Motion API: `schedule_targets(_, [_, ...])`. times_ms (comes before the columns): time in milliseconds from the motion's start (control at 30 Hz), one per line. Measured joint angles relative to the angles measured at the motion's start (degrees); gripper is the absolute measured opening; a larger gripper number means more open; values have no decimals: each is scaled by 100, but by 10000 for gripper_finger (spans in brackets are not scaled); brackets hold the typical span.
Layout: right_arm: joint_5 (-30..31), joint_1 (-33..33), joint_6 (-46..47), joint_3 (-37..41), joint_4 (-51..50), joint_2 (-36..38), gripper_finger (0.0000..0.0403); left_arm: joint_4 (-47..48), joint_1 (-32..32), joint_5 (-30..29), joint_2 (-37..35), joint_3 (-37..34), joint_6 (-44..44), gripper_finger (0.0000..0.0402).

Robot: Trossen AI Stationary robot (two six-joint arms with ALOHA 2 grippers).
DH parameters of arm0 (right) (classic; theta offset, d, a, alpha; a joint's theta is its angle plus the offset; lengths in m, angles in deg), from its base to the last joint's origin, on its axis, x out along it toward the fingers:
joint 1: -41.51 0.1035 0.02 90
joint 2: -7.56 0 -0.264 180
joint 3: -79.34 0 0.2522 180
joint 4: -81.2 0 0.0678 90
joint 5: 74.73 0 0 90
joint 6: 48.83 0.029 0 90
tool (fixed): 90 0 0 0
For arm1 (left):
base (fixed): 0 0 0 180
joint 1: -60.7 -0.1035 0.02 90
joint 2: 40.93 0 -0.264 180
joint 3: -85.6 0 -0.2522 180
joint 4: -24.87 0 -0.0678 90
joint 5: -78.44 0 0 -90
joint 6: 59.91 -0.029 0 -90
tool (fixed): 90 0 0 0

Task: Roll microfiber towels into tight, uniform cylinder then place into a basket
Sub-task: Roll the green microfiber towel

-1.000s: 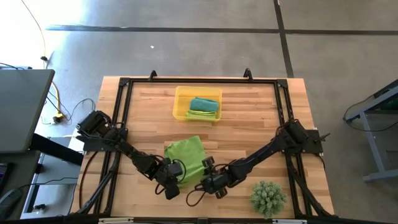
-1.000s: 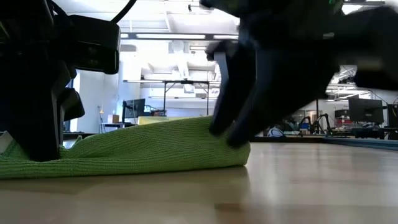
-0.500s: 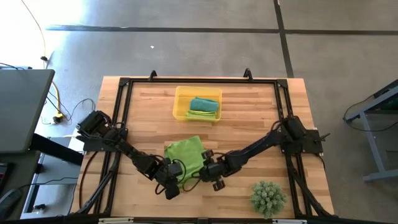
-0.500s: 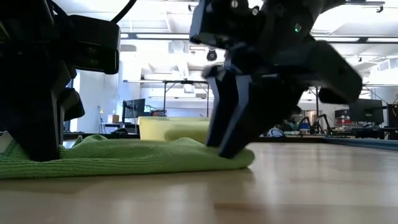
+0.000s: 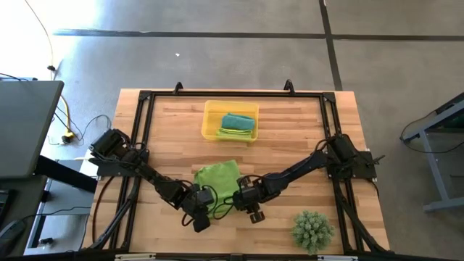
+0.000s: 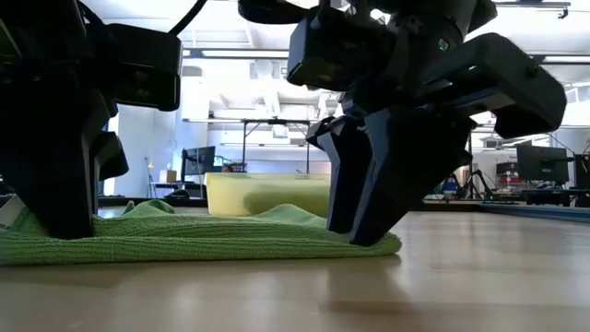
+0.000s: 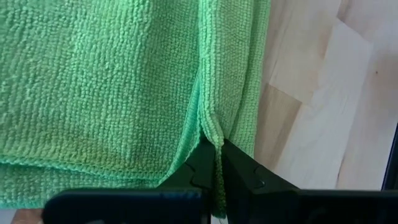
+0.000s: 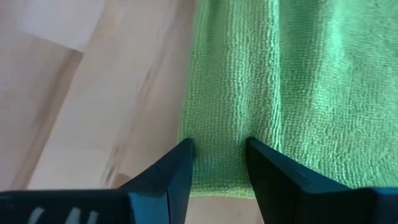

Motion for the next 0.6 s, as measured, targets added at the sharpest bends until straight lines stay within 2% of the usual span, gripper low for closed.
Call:
schedule_targets(300, [-518, 7, 75, -9, -87, 11, 142, 2, -4, 59, 0, 0, 23, 8])
schedule_targets(433, [-553, 7, 175, -6, -89, 11, 142, 4, -4, 61, 0, 0, 144, 8])
schedule_targets(600, [-565, 7, 1103, -4, -69, 11, 142, 4, -4, 61, 0, 0, 151, 8])
